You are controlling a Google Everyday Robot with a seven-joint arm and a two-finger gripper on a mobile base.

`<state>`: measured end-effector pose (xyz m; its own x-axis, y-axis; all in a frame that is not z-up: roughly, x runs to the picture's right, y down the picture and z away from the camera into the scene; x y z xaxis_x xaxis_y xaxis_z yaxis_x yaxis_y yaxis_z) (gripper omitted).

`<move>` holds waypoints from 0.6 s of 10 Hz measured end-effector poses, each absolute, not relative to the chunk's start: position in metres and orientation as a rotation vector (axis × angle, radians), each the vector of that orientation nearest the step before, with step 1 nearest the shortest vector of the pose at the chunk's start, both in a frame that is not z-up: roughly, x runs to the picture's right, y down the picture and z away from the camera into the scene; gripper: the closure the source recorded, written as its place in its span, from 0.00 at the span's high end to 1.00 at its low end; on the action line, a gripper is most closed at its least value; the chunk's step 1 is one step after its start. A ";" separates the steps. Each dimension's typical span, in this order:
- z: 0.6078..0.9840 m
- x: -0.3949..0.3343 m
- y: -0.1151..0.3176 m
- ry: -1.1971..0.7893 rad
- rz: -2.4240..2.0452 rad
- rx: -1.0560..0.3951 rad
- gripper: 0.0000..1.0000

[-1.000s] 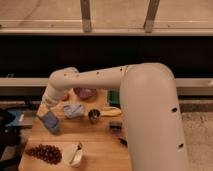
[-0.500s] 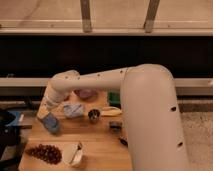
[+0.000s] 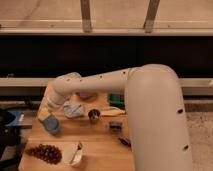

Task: Place sponge in plastic cup

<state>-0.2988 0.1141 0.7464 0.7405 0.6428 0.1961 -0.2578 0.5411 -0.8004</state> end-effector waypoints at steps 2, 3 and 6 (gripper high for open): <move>0.747 -0.299 0.114 -0.511 0.564 -0.842 0.60; 0.746 -0.299 0.113 -0.510 0.562 -0.843 0.70; 0.745 -0.298 0.108 -0.509 0.549 -0.834 0.80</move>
<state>-0.2981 0.1079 0.7447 0.7479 0.6319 0.2031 -0.2499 0.5515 -0.7958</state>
